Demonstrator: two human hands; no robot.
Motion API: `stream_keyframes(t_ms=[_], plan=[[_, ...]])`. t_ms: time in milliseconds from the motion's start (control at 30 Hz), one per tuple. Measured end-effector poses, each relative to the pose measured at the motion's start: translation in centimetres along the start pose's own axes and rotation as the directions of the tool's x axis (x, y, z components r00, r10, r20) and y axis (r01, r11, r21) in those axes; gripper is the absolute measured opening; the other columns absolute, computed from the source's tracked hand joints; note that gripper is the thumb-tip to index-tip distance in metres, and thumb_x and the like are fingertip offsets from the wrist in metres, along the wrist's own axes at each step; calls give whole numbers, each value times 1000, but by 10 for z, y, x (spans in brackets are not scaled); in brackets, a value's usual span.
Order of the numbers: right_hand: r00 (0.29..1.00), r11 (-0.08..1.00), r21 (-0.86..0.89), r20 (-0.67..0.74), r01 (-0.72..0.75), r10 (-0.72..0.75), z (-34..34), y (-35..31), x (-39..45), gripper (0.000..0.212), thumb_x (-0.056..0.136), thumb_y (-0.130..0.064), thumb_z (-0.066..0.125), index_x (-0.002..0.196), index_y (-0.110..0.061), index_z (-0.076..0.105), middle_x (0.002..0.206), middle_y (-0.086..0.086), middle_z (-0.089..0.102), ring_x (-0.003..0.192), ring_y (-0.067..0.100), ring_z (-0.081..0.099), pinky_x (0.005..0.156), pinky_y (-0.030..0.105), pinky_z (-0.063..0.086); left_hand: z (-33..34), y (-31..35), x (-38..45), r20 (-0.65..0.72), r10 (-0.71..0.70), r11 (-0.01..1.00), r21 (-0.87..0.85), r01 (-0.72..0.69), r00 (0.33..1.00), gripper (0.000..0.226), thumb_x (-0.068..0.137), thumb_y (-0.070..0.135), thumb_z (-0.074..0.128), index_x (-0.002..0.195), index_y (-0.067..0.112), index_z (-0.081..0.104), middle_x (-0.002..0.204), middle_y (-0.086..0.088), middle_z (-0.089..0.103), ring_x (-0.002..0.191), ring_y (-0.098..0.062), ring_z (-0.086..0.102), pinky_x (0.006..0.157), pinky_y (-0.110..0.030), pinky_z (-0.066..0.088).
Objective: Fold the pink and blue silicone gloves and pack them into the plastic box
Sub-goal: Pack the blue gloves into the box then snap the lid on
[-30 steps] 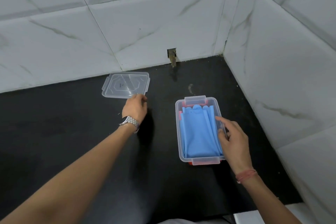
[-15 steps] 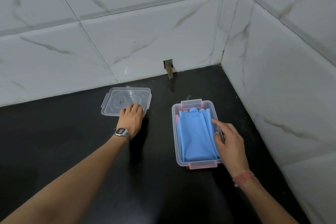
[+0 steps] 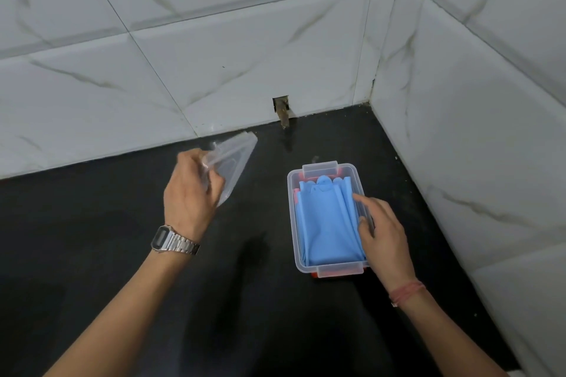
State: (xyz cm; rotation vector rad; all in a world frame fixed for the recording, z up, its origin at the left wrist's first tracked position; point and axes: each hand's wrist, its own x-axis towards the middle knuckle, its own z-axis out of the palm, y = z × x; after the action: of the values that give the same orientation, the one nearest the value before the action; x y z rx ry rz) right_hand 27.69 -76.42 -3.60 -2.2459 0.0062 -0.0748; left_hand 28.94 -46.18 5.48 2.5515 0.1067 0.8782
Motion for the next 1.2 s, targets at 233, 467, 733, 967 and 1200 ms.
stream_keyframes(t_ms=[233,467,733,967,1200], plan=[[984,981,79,8,177,-178,-16,-33,-15,37,101,-28,45,138,-27,50,150,-11,38,135,4,36,108,23,32,-19,38,12,2,-287,764,-603,230,958,11,97,43,43,89,45,35,82,-1,72,45,-12,45,45,-28,38],[974,804,594,200,-33,-108,-27,-52,-17,52,97,-25,58,140,-46,40,134,-29,50,119,-5,55,77,16,55,54,80,-22,386,-468,540,-587,603,795,13,94,42,48,92,32,55,94,6,68,72,-4,63,53,-22,52],[982,879,448,157,-165,104,-21,-28,-5,50,101,-13,46,145,-37,38,119,-31,52,101,-23,54,64,1,47,102,82,-36,470,-354,722,-412,556,808,21,101,28,38,112,30,56,99,21,54,89,2,52,82,-17,39],[966,927,294,177,-234,188,-11,-19,4,51,102,-18,42,149,-36,31,129,-10,53,107,6,59,79,24,55,113,83,-38,530,-362,732,-348,585,767,33,103,29,34,126,18,54,118,1,62,100,-11,57,87,-24,44],[959,930,267,193,-253,205,-5,-11,10,53,102,-14,41,150,-36,29,112,-15,54,92,-2,58,62,12,50,118,74,-41,557,-360,758,-293,583,749,38,102,34,34,131,15,50,119,-6,65,105,-21,63,95,-42,52]])
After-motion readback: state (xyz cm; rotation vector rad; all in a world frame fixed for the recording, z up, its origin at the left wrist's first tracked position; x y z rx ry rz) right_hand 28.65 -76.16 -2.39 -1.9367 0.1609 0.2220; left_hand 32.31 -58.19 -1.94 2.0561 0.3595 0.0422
